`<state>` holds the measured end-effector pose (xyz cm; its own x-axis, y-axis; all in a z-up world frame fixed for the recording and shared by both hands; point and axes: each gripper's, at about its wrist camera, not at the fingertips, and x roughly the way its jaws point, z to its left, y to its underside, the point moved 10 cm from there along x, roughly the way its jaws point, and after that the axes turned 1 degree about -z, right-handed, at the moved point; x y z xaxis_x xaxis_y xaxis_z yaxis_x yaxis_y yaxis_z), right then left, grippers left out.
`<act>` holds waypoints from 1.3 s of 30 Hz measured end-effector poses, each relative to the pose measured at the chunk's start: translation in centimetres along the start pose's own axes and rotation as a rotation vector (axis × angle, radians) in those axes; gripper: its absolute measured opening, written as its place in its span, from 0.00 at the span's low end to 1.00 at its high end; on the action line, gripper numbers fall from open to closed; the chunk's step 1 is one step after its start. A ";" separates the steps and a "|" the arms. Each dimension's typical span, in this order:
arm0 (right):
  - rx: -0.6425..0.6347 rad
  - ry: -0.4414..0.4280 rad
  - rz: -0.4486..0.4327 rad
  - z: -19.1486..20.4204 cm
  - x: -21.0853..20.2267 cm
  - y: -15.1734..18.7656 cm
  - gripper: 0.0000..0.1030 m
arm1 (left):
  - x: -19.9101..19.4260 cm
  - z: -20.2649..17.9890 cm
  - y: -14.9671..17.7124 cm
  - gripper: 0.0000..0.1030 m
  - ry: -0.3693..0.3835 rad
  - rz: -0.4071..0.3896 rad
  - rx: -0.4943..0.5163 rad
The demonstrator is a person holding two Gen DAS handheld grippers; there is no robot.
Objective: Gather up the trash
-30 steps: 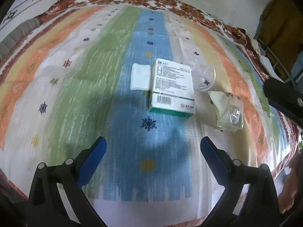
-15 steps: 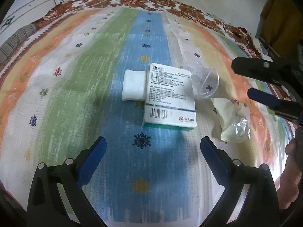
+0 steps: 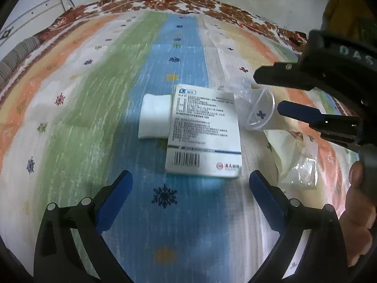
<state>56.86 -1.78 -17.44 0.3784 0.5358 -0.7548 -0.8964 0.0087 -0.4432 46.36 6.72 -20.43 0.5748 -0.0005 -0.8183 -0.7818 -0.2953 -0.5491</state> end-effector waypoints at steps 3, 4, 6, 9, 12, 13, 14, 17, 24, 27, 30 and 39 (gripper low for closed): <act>0.027 -0.005 0.007 -0.5 0.8 -0.4 0.45 | 0.5 -0.2 -0.5 0.94 0.002 0.001 0.003; 0.042 -0.008 0.012 -0.7 1.2 -0.6 0.44 | 0.8 -0.3 -0.5 0.94 -0.003 -0.001 0.013; 0.055 -0.010 0.015 -1.0 1.7 -0.8 0.37 | 1.2 -0.4 -0.4 0.94 -0.023 -0.004 0.033; 0.062 -0.005 0.022 -1.4 2.4 -0.9 0.28 | 1.9 -0.7 -0.1 0.94 -0.045 0.001 0.072; 0.084 -0.024 0.038 -1.5 3.0 -0.8 0.15 | 1.9 -1.1 -0.4 0.94 -0.061 -0.024 0.106; 0.085 -0.030 0.042 -1.4 3.2 -0.8 0.13 | 2.1 -1.0 -0.5 0.94 -0.076 -0.023 0.114; 0.082 -0.029 0.043 -1.4 3.2 -0.8 0.10 | 2.3 -1.0 -0.4 0.94 -0.080 -0.013 0.113; 0.064 -0.022 0.035 -1.4 2.8 -1.0 0.05 | 2.7 -0.8 0.0 0.86 -0.078 0.007 0.109; 0.039 -0.018 0.030 -1.4 1.6 -1.3 0.04 | 1.9 -0.8 -0.6 0.68 -0.021 0.004 0.073; 0.025 -0.021 0.035 -1.0 1.0 -1.3 0.04 | 1.2 -0.7 -1.1 0.68 -0.031 0.008 0.072; -0.003 -0.020 0.033 -0.3 0.1 -1.2 0.04 | -0.1 -0.3 -2.0 0.68 -0.015 -0.008 0.044; -0.183 0.057 -0.020 1.6 -4.2 -0.5 0.04 | -3.7 1.8 -3.1 0.68 -0.001 -0.021 -0.041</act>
<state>55.35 -2.70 -13.25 0.4126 0.4887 -0.7688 -0.8336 -0.1377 -0.5349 46.24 9.38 -15.97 0.5910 0.0073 -0.8067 -0.7587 -0.3346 -0.5589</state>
